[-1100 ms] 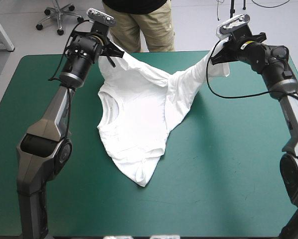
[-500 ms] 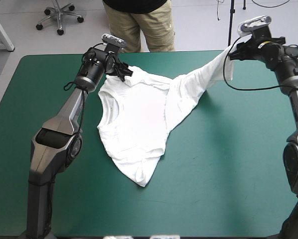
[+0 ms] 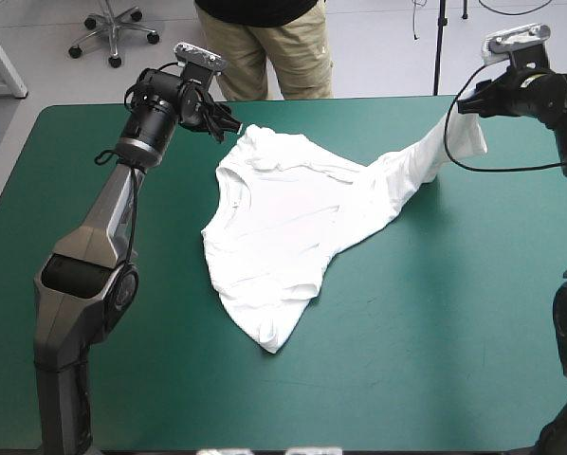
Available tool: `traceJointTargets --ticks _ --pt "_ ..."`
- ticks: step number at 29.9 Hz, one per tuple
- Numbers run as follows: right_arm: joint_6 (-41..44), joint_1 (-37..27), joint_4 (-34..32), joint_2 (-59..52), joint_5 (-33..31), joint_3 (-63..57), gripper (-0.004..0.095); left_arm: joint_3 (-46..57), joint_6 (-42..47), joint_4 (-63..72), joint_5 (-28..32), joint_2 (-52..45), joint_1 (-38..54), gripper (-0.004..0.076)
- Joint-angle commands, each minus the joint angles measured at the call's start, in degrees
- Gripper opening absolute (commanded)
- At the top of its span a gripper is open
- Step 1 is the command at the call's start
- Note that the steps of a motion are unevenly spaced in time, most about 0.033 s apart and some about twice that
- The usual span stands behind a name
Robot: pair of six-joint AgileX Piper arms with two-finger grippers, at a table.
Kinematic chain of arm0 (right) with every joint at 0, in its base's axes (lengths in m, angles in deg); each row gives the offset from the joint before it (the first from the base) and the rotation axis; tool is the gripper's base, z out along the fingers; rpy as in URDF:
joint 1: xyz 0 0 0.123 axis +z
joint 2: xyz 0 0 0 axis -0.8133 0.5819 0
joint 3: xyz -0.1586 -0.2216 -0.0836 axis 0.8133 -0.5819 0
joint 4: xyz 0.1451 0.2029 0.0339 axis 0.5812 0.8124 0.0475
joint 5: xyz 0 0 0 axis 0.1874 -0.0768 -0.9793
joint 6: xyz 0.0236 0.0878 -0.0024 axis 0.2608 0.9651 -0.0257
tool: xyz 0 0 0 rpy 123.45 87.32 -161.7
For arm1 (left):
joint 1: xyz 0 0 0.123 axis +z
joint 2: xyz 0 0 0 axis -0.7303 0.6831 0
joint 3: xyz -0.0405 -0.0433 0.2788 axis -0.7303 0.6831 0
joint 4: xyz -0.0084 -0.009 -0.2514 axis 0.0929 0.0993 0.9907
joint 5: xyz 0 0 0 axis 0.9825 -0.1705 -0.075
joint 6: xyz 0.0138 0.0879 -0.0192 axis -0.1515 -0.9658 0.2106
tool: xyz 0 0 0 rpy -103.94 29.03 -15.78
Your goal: Fold the cloth
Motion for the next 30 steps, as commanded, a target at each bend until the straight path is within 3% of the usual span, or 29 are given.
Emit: traceJointTargets --ticks 1,6,11,16,21,30 --pt "1.0 -0.4 -0.6 -2.2 -6.5 1.6 0.0537 -1.6 -1.7 2.4 -0.1 -3.8 0.0 0.0493" --pt "4.8 -0.4 -0.6 -2.2 -23.1 1.6 0.0536 -0.7 -5.7 10.1 -8.5 -3.4 0.0 0.0493" --pt "5.4 -0.4 1.0 -3.7 -29.8 1.6 0.0511 4.3 -7.0 14.8 -11.9 -4.4 0.0 0.0471" --pt "5.4 -0.4 5.7 -8.8 -30.3 1.5 0.0464 12.6 -7.0 16.4 -11.9 -10.1 0.0 0.0442" --pt "5.6 -0.3 8.9 -16.6 -30.3 -0.1 0.0454 27.3 -8.1 19.3 -11.1 -21.0 -0.1 0.0441" --pt "5.1 -0.3 9.7 -28.2 -30.3 -6.9 0.0448 58.2 -12.9 25.5 -0.5 -42.7 -4.5 0.0441"
